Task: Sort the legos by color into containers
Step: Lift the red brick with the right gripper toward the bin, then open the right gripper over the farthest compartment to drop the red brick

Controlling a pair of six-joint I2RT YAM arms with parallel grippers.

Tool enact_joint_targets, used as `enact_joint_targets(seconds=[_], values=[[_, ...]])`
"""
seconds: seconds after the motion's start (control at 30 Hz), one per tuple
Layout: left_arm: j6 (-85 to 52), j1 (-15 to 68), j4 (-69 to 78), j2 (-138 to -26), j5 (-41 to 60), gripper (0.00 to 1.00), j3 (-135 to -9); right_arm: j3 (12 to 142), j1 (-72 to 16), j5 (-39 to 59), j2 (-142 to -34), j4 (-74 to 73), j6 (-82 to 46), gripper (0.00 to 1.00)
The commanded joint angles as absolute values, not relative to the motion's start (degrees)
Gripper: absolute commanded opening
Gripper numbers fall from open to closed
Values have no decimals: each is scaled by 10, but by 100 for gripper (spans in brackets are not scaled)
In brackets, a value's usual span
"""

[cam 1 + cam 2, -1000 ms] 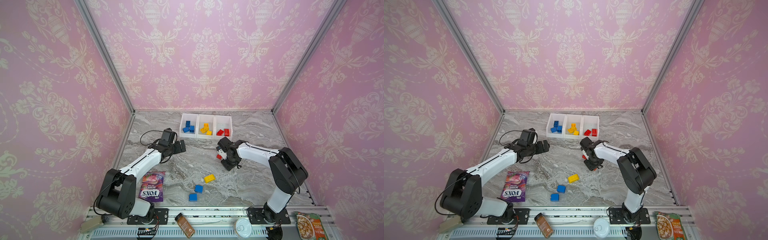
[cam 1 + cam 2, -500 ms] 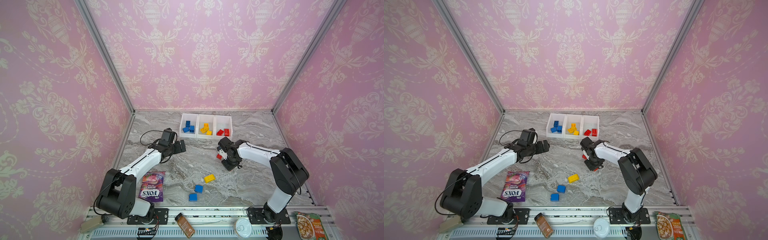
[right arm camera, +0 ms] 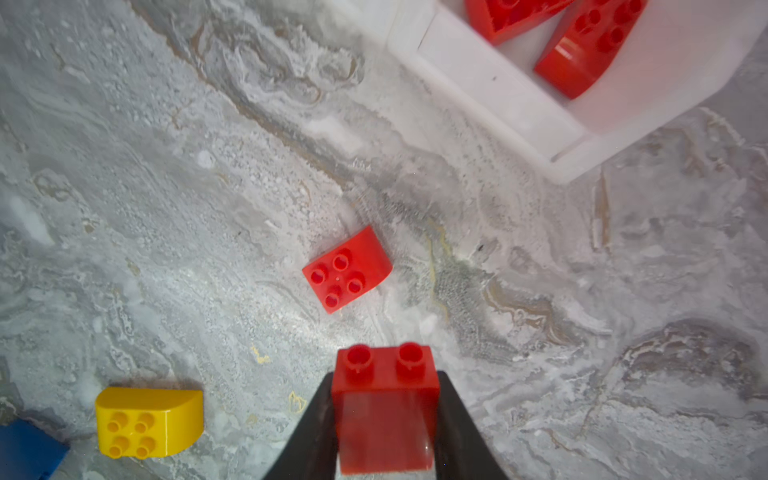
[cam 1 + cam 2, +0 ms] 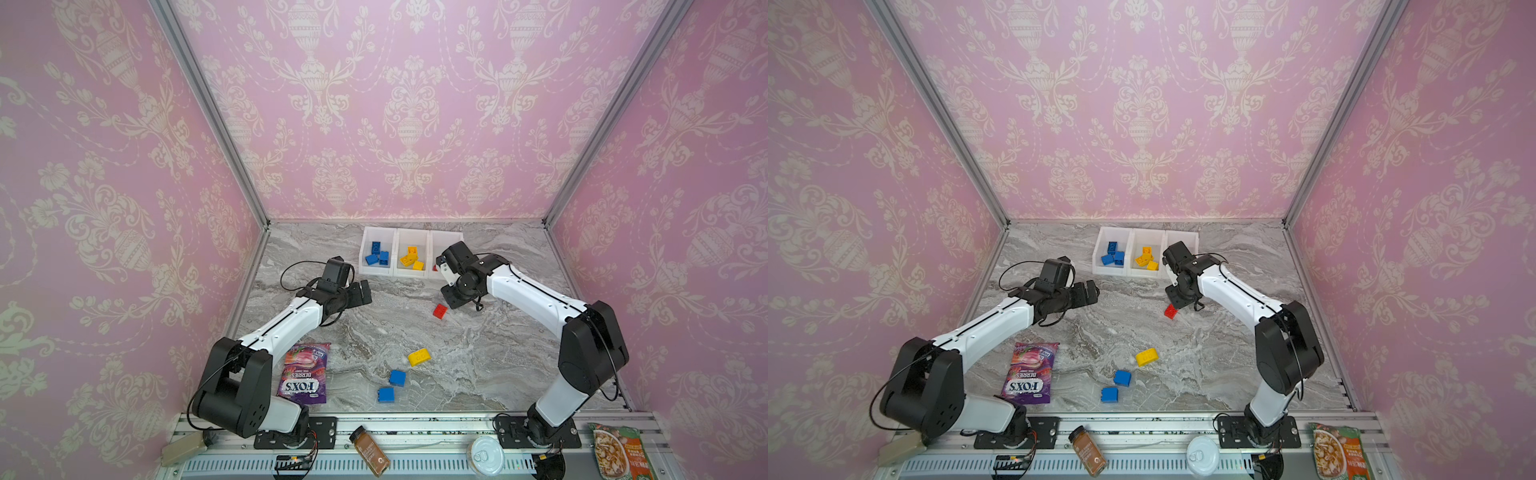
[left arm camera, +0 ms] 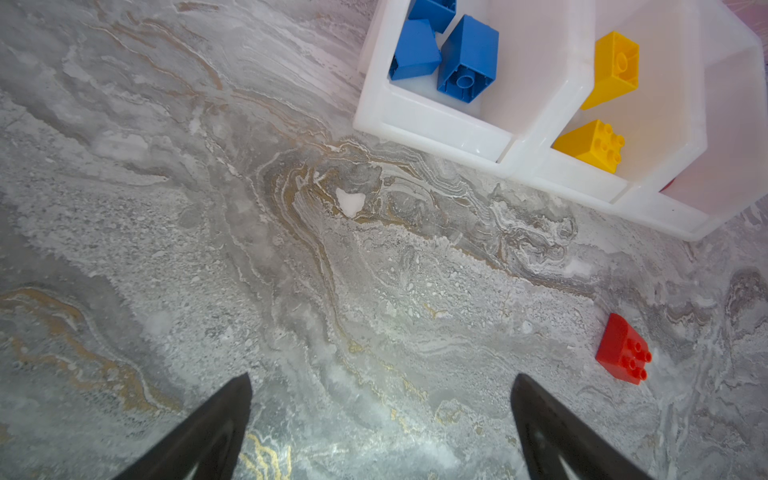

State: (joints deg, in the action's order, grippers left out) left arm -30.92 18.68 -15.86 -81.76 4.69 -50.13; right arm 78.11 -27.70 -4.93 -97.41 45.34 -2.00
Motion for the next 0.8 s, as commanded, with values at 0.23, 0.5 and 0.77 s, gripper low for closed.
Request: enact_joint_targets(seconds=[0.23,0.5,0.77], values=[[-305,191,-155,-802,56,99,-497,966,-239,-88,-1083,446,-22,26],[-306,191,-156,-795,55,99,-496,1109,-223,-116,-1211,464,-9,26],[-308,192,-162,-793,55,99,-499,1202,-205,-130,-1297,472,-16,27]])
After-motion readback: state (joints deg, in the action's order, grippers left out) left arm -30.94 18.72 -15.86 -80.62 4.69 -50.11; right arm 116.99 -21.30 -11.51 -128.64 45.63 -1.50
